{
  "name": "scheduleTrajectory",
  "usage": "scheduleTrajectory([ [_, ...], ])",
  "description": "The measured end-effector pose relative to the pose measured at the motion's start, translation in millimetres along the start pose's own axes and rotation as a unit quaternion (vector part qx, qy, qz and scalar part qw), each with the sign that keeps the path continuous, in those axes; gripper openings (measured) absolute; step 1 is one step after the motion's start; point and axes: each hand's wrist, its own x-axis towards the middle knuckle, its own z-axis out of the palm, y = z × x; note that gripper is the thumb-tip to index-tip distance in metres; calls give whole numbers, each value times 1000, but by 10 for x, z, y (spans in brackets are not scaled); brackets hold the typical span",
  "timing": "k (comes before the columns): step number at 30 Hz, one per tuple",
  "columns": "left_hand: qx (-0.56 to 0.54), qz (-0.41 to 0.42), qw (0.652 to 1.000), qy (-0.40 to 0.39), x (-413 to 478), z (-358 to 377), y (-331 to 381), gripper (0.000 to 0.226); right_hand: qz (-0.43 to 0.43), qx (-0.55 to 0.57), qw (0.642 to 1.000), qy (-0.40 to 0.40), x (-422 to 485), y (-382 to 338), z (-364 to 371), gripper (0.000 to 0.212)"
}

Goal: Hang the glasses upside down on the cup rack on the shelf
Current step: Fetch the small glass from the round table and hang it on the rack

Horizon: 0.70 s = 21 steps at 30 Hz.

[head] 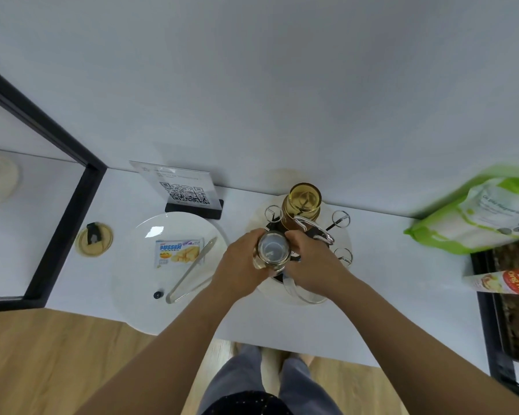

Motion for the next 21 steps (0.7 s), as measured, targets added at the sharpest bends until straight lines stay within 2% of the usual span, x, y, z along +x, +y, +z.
scheduleTrajectory([
  [10,28,7,999,-27,-54,83,-24,55,9,-50,999,4,-64,76,-36,47],
  [21,58,-5,998,-22,-184,158,-35,66,7,-65,998,-8,-165,144,-9,51],
])
